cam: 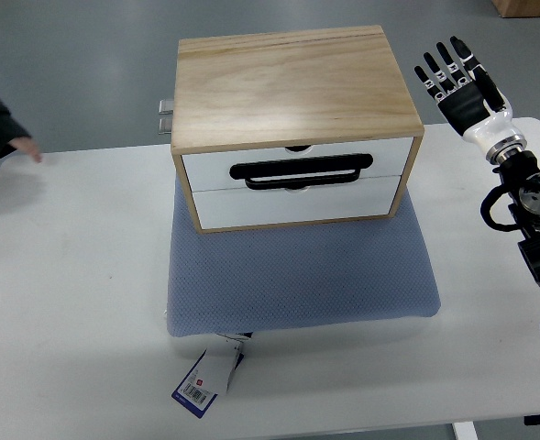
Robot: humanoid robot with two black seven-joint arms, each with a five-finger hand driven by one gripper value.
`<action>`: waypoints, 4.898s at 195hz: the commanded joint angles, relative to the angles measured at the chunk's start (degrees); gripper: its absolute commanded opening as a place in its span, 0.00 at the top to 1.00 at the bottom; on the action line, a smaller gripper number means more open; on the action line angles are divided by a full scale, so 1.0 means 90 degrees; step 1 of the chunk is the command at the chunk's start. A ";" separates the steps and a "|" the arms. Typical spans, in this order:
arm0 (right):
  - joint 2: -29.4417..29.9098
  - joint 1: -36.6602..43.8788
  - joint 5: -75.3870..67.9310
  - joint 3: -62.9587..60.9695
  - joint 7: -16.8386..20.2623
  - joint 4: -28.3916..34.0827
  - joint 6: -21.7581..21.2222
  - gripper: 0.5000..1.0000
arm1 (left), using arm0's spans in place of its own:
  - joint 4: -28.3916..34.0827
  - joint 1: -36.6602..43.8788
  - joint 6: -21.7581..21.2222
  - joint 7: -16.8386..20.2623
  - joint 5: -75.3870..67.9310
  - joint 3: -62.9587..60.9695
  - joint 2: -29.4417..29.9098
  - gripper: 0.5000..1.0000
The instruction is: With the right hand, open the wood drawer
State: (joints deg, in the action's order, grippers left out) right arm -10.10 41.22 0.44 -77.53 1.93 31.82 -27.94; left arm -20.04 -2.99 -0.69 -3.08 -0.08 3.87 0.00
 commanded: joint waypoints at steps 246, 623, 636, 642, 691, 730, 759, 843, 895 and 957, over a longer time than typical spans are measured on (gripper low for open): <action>-0.3126 0.5918 0.4033 0.6495 0.3674 0.6308 0.0086 0.12 | -0.0166 -0.0010 0.0038 0.0000 -0.0001 -0.0010 0.0000 0.00; -0.2061 0.4395 0.4316 0.7774 0.3674 0.6211 0.0751 0.12 | -0.0088 0.0000 0.0038 0.0000 0.0009 -0.0010 0.0000 0.00; -0.2080 0.4415 0.4228 0.7735 0.3674 0.6259 0.0536 0.12 | -0.0088 0.0000 0.0038 0.0000 0.0009 -0.0010 0.0000 0.00; -0.2080 0.4415 0.4228 0.7735 0.3674 0.6259 0.0536 0.12 | -0.0088 0.0000 0.0038 0.0000 0.0009 -0.0010 0.0000 0.00; -0.2080 0.4434 0.3750 0.7433 0.3674 0.6670 0.0067 0.12 | -0.0078 0.0000 0.0038 0.0000 0.0009 -0.0010 0.0000 0.00; -0.2188 0.4454 0.3525 0.7403 0.3674 0.6914 -0.0031 0.12 | -0.0078 0.0000 0.0038 0.0000 0.0009 -0.0010 0.0000 0.00; -0.2295 0.4454 0.3359 0.7296 0.3674 0.7129 -0.0119 0.12 | -0.0078 0.0000 0.0038 0.0000 0.0009 0.0000 0.0000 0.00; -0.2539 0.4424 0.3086 0.7198 0.3674 0.7509 -0.0158 0.12 | -0.0078 0.0000 0.0028 0.0000 0.0009 0.0000 0.0000 0.00; -0.2549 0.4493 0.2773 0.6466 0.3674 0.7509 -0.0138 0.12 | -0.0078 0.0000 0.0028 0.0000 0.0009 -0.0010 0.0000 0.00; -0.2373 0.4278 0.2793 0.4005 0.3674 0.6054 -0.0070 0.11 | -0.0078 0.0000 0.0028 0.0000 0.0009 -0.0029 0.0000 0.00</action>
State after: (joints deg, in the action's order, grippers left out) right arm -32.58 80.93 25.26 -33.94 35.00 92.73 -28.68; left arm -20.74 -2.99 -0.44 -3.08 0.00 3.70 0.00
